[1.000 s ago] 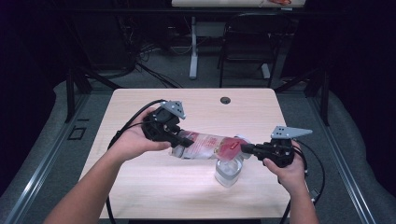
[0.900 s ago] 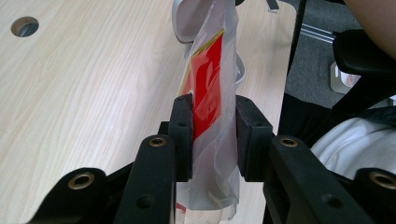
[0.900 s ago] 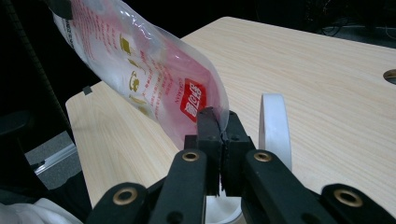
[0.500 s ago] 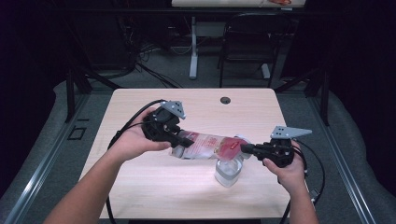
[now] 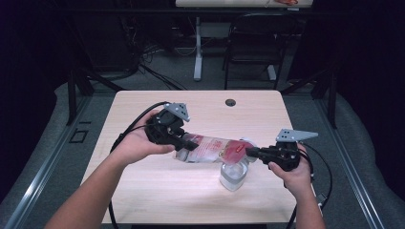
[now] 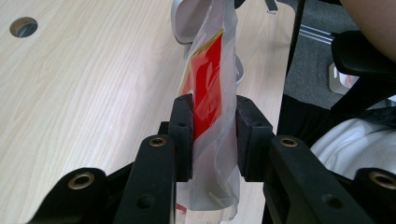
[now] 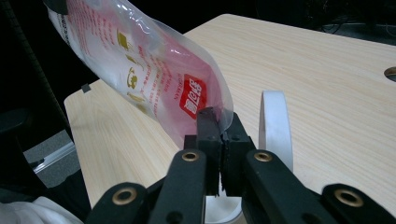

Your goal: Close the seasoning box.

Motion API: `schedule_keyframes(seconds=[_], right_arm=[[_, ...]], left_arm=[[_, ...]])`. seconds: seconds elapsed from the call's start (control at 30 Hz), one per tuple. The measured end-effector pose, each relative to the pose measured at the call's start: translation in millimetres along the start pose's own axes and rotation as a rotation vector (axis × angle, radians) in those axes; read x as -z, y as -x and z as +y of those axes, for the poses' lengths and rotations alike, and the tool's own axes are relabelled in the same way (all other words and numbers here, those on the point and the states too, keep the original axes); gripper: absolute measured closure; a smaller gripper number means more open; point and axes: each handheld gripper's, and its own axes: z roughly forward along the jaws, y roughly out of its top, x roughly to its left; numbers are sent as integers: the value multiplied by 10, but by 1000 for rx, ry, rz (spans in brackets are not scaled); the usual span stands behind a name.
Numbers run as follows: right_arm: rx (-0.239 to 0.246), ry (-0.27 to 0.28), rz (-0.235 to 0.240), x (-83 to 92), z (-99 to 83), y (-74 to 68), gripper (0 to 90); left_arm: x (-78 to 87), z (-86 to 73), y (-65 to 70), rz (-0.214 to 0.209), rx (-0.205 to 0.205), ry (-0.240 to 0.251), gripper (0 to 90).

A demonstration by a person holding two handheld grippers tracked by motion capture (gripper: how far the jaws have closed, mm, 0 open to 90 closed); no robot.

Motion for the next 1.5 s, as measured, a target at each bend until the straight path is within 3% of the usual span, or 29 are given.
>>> schedule_keyframes(seconds=[1.5], right_arm=[[4,-24,-4,-29,-15,7,890]], left_arm=[[-9,27,0,-1,-2,5,719]])
